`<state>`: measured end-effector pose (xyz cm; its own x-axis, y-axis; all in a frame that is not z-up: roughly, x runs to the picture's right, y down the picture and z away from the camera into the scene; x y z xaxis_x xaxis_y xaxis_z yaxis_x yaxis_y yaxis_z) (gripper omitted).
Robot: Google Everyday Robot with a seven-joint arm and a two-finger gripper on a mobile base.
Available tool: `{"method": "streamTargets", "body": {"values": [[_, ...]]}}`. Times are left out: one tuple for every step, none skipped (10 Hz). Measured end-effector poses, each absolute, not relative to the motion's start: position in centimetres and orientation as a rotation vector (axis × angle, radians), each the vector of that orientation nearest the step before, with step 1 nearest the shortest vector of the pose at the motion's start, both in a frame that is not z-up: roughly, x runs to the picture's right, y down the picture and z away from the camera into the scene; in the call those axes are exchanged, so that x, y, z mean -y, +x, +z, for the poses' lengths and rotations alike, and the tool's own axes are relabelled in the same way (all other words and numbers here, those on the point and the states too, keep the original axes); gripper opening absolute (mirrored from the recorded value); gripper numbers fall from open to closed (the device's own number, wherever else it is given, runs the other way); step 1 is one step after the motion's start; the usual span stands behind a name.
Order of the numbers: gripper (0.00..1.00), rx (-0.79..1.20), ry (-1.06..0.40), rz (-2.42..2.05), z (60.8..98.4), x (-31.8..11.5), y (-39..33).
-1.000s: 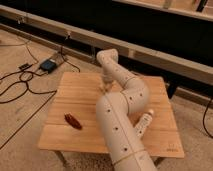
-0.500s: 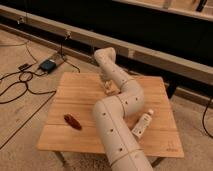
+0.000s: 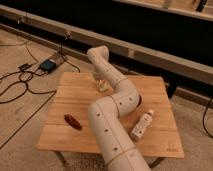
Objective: Wipe the white sponge on the table
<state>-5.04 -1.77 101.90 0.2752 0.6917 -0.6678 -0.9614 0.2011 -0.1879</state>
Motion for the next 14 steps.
{"method": "streamTargets", "body": {"values": [[0.00, -0.482, -0.664, 1.196, 101.8, 1.6, -6.6], [0.00, -0.470, -0.680, 1.170, 101.7, 1.3, -7.9], [0.00, -0.459, -0.699, 1.148, 101.6, 0.9, -9.1], [0.00, -0.449, -0.726, 1.126, 101.3, 0.5, -10.4], [0.00, -0.440, -0.746, 1.114, 101.1, 0.1, -11.3], [0.00, -0.416, -0.787, 1.092, 100.5, -0.3, -12.8], [0.00, -0.396, -0.817, 1.077, 100.0, -0.5, -13.9], [0.00, -0.390, -0.832, 1.070, 99.7, -0.6, -14.2], [0.00, -0.395, -0.856, 1.058, 99.2, -0.9, -13.9], [0.00, -0.414, -0.873, 1.053, 99.1, -1.5, -13.2], [0.00, -0.436, -0.886, 1.049, 99.0, -2.1, -12.5], [0.00, -0.481, -0.910, 1.046, 98.8, -3.3, -11.1], [0.00, -0.504, -0.915, 1.051, 98.8, -3.7, -10.3], [0.00, -0.539, -0.920, 1.062, 98.8, -4.3, -9.0]]}}
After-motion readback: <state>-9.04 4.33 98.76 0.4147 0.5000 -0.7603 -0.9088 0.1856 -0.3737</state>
